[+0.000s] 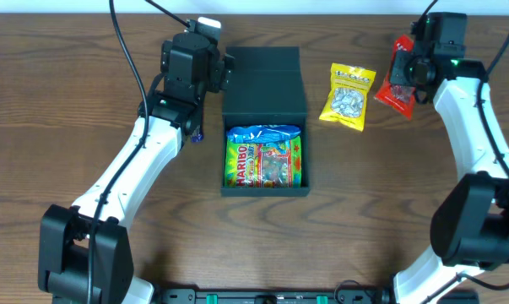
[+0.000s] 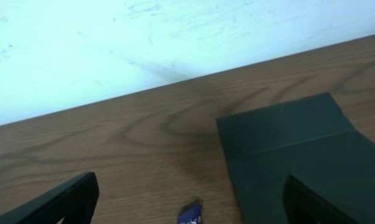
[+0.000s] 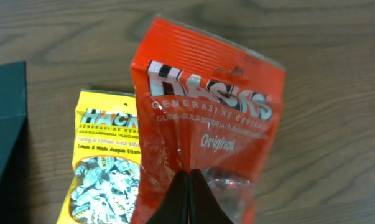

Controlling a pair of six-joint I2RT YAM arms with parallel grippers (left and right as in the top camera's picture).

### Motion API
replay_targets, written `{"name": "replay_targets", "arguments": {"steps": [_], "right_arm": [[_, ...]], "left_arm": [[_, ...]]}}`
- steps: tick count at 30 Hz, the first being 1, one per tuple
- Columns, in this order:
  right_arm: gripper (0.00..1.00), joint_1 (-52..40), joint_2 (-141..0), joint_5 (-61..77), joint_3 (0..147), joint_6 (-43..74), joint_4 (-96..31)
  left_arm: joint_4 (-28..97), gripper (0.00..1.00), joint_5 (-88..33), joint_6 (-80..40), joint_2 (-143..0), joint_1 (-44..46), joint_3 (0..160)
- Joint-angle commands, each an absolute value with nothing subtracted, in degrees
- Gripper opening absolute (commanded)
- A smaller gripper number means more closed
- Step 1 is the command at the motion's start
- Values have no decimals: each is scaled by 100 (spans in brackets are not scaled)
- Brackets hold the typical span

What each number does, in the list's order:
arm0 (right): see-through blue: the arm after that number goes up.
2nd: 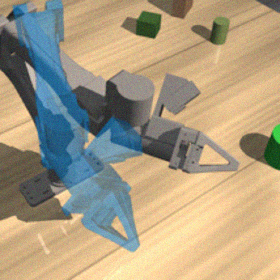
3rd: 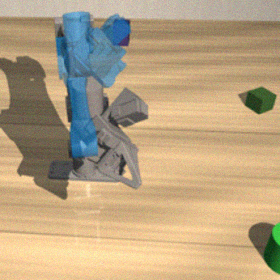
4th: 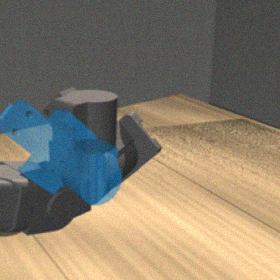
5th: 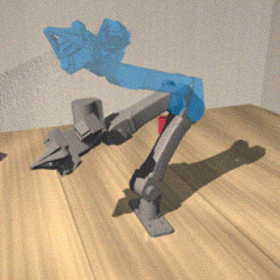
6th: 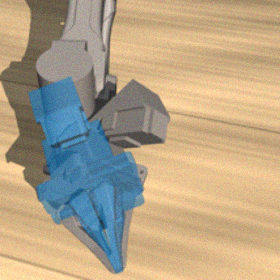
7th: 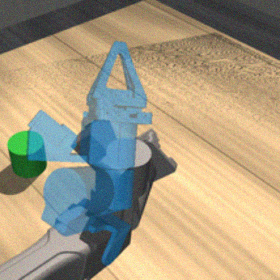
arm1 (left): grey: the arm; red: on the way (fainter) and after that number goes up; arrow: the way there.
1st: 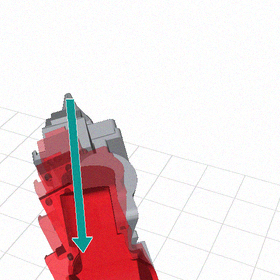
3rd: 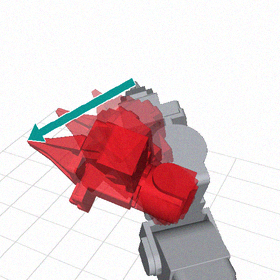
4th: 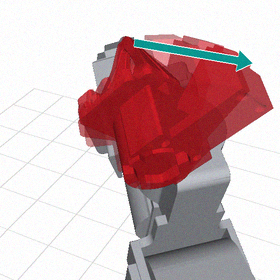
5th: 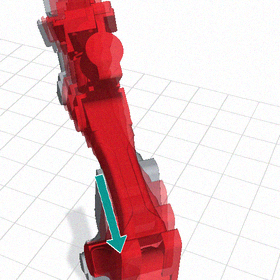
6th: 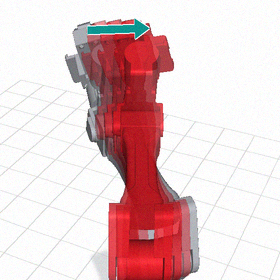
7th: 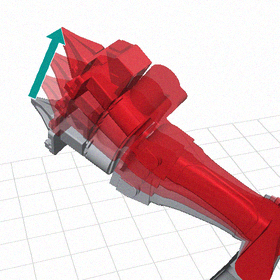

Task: Pack container
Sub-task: 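Grasp the red HACKS bag with the right gripper and lift, then lower the red HACKS bag into the box with the right gripper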

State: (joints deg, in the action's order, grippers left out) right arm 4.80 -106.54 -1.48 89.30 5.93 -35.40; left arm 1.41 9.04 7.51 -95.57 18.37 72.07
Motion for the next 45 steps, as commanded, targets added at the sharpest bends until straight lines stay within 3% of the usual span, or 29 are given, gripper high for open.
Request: {"name": "replay_targets", "arguments": {"steps": [1, 13, 21, 26, 34, 45], "right_arm": [[2, 454, -10460, -86, 8923, 679, -3575], [2, -873, -9883, 652, 8923, 534, -3546], [1, -1949, -9592, 646, 8925, 1358, -4123], [2, -2456, -9463, 609, 8923, 2110, -4989], [1, -3310, -9548, 132, 8923, 2244, -5527], [2, -3579, -9937, -585, 8917, 3039, -6108]], "left_arm": [[113, 95, 965, 775, -9470, 1791, 7358], [-27, 95, 961, 982, -9115, 972, 7358], [-30, 95, 961, 985, -8910, 377, 7358], [-34, 95, 961, 987, -8910, 331, 7358], [-34, 95, 961, 987, -8910, 329, 7358], [-34, 95, 958, 985, -8910, 329, 7358]]}}
